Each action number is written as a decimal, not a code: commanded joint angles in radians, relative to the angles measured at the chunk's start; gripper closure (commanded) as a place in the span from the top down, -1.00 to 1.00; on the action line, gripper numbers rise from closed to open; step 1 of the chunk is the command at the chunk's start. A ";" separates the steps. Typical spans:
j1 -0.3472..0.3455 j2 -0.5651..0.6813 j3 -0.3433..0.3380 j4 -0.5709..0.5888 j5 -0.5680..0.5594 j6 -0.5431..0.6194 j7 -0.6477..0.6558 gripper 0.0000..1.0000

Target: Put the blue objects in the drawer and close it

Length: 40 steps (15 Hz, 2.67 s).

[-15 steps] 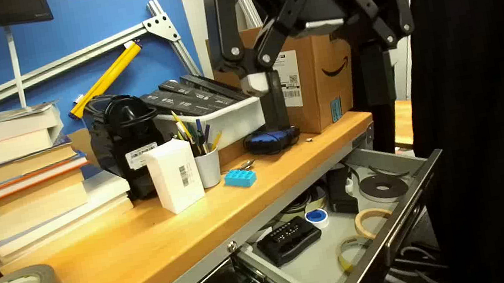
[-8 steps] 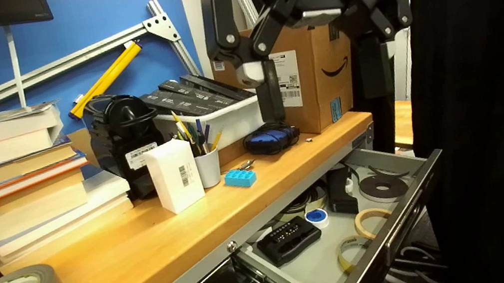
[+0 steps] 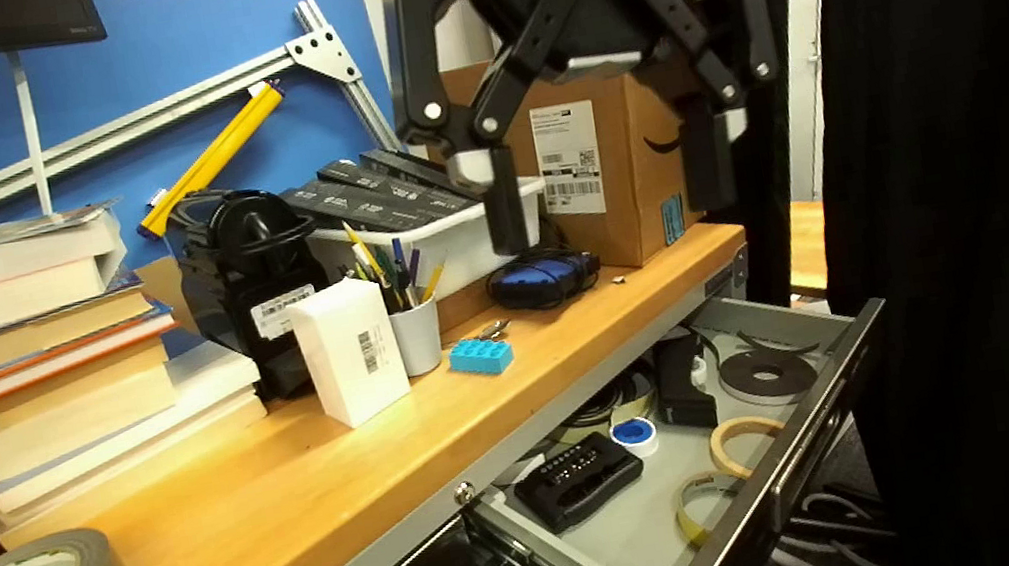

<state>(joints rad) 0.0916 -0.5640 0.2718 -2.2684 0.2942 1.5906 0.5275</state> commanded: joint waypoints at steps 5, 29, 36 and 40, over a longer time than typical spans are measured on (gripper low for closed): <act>-0.038 0.342 0.013 0.181 -0.097 0.276 0.057 1.00; -0.013 0.784 -0.212 0.351 -0.175 0.523 0.255 1.00; 0.000 0.788 -0.232 0.313 -0.193 0.579 0.332 1.00; 0.001 0.768 -0.243 0.282 -0.198 0.647 0.379 0.16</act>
<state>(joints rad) 0.0729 0.2290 0.0525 -1.9576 0.1180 2.1842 0.8556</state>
